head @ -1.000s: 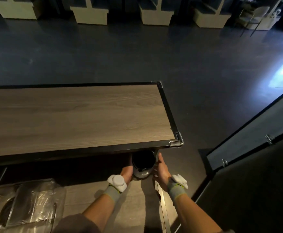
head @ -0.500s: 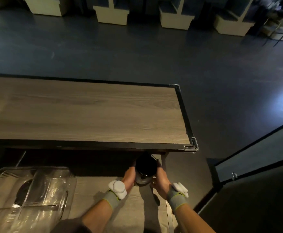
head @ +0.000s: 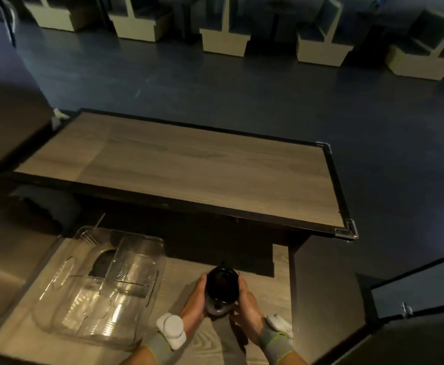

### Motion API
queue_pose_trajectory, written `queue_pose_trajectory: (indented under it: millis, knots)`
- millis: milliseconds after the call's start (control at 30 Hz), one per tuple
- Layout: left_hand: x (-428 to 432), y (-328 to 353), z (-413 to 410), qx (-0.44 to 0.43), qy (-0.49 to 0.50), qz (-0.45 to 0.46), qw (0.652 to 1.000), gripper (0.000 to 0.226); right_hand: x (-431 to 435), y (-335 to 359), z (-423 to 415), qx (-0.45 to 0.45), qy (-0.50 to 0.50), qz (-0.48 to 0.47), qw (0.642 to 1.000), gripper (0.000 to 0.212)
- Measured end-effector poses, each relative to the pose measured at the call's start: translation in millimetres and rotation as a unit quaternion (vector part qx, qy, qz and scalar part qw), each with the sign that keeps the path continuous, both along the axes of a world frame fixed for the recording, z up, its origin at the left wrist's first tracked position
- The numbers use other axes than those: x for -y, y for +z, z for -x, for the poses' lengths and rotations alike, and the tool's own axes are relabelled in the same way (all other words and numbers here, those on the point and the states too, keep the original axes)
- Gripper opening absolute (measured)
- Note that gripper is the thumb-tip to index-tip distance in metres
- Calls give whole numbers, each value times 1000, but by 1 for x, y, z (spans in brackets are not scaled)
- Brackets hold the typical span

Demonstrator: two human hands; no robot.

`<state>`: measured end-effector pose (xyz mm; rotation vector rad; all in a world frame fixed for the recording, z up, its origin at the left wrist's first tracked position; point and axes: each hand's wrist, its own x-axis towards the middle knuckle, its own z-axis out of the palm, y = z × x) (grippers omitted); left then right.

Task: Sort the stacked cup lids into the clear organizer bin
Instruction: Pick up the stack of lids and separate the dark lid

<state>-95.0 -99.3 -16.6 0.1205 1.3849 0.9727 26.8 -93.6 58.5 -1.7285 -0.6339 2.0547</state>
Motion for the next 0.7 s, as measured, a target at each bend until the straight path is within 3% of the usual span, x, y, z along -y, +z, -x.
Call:
queue_pose_trajectory:
  millis: [267,433,700]
  knots:
    - [56,2,38,-4,-5,5,1000,50,43,4,31,-33,38,-8,999,55]
    - [83,-11,47,41,-2,-4,999,52,67,9,35,-48,55,-27,997,55]
    - [96,-18,61,24,-21,22,999,42,76,-3,38,-32,11,-33,999,50]
